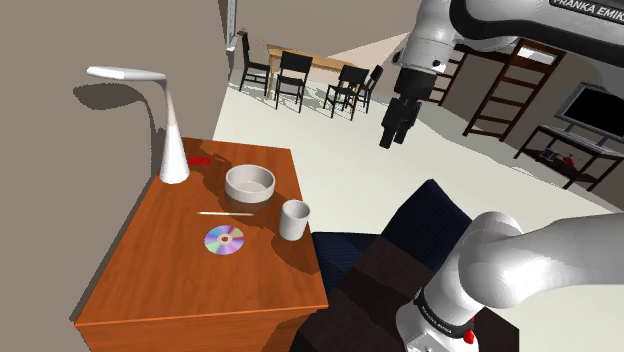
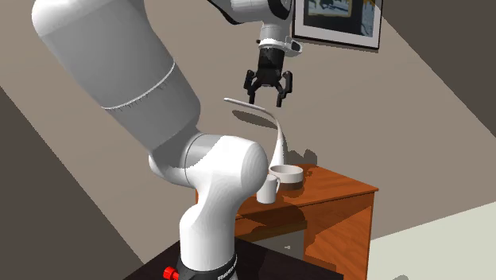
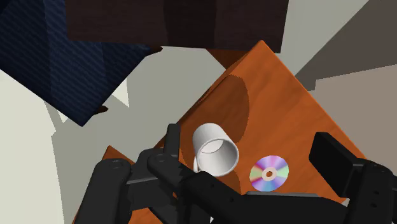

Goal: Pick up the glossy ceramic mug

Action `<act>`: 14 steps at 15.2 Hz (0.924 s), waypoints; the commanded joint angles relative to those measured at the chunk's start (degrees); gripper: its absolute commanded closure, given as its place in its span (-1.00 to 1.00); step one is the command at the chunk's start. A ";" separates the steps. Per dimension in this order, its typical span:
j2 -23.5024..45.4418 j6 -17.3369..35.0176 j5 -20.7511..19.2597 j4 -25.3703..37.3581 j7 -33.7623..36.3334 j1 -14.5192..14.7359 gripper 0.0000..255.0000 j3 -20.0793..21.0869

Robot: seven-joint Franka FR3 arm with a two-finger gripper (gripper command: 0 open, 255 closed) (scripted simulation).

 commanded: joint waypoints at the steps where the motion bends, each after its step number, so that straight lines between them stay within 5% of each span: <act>1: 0.00 0.00 0.00 0.00 0.00 0.00 -1.00 0.00; 14: 15.33 24.53 0.17 -9.50 4.80 2.41 -1.00 7.76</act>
